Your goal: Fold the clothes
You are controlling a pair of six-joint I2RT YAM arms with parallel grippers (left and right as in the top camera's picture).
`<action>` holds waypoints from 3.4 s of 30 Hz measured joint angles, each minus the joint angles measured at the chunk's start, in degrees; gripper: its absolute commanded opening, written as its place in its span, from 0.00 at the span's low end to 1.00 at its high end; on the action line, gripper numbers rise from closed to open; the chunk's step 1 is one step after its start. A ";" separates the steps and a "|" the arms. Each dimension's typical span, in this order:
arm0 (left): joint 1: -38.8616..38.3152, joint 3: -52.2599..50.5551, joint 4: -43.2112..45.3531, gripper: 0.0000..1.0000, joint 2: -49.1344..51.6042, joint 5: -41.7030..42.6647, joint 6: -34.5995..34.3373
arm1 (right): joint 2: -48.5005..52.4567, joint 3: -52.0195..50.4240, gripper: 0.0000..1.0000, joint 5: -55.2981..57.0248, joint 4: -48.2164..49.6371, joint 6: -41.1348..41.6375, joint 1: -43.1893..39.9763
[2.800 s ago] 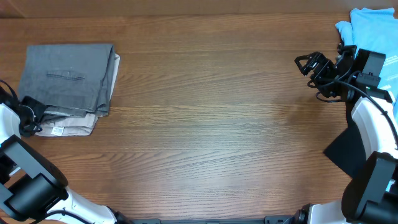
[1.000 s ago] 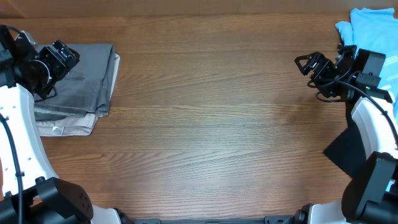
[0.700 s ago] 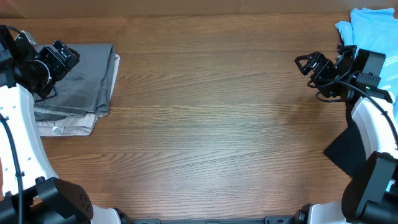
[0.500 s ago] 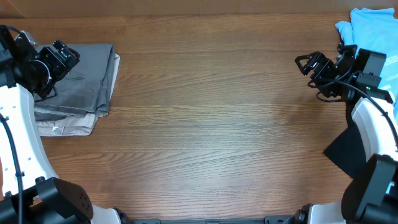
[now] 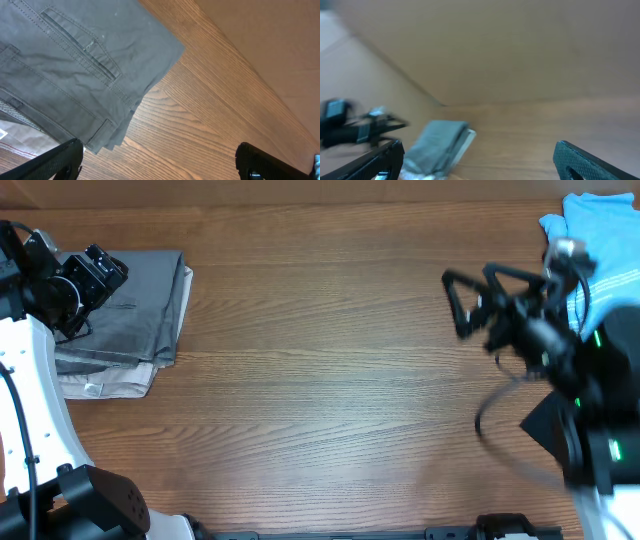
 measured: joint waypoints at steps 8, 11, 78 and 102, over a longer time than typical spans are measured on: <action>0.00 0.00 0.00 1.00 0.00 0.00 0.00 | -21.55 0.02 1.00 5.29 -3.19 -2.51 5.38; 0.00 0.00 0.00 1.00 0.00 0.00 0.00 | -27.10 0.02 1.00 7.52 -6.36 -2.97 5.35; 0.00 0.00 0.00 1.00 0.00 0.02 0.00 | -52.65 -63.73 1.00 31.21 19.21 -24.04 5.57; 0.00 0.00 0.00 1.00 0.00 0.00 0.00 | -52.65 -63.71 1.00 32.37 15.34 -27.85 5.62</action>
